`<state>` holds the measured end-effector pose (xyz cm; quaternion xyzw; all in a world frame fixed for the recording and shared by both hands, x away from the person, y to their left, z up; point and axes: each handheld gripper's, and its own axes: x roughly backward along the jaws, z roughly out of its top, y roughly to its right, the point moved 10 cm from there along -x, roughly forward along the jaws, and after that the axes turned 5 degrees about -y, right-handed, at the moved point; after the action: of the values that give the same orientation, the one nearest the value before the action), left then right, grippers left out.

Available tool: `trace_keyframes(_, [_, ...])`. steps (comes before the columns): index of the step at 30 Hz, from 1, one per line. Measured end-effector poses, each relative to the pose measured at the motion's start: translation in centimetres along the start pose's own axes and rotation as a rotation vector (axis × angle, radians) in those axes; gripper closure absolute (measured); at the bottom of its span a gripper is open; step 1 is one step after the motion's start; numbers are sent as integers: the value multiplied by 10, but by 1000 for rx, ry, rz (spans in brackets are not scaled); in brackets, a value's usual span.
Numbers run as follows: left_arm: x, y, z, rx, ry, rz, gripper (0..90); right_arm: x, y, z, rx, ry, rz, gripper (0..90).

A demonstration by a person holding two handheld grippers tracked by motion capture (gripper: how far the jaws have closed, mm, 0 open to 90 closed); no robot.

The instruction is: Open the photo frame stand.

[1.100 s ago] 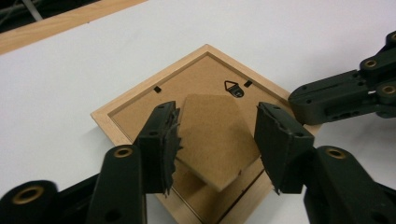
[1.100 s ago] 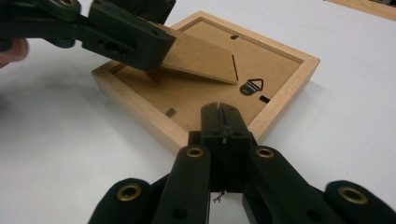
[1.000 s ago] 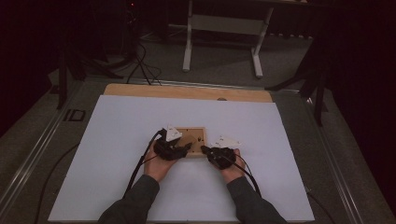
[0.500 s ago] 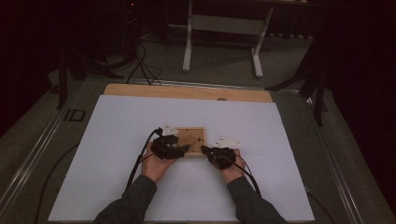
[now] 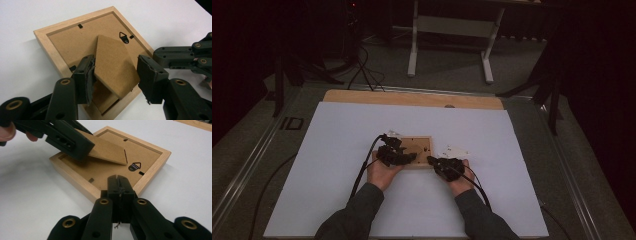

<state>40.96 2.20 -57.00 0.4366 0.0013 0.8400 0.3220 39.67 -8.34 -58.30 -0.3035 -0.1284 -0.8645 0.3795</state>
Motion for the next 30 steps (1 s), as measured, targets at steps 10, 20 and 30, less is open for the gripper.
trace_keyframes(10, [-2,1,1,-18,-27,21,519,0,0,0,0,0,-1,889])
trace_keyframes(20, [0,4,1,-80,-1,69,521,6,4,4,-17,4,3,816])
trace_keyframes(30, [5,12,1,-172,50,129,521,21,15,15,-45,42,2,752])
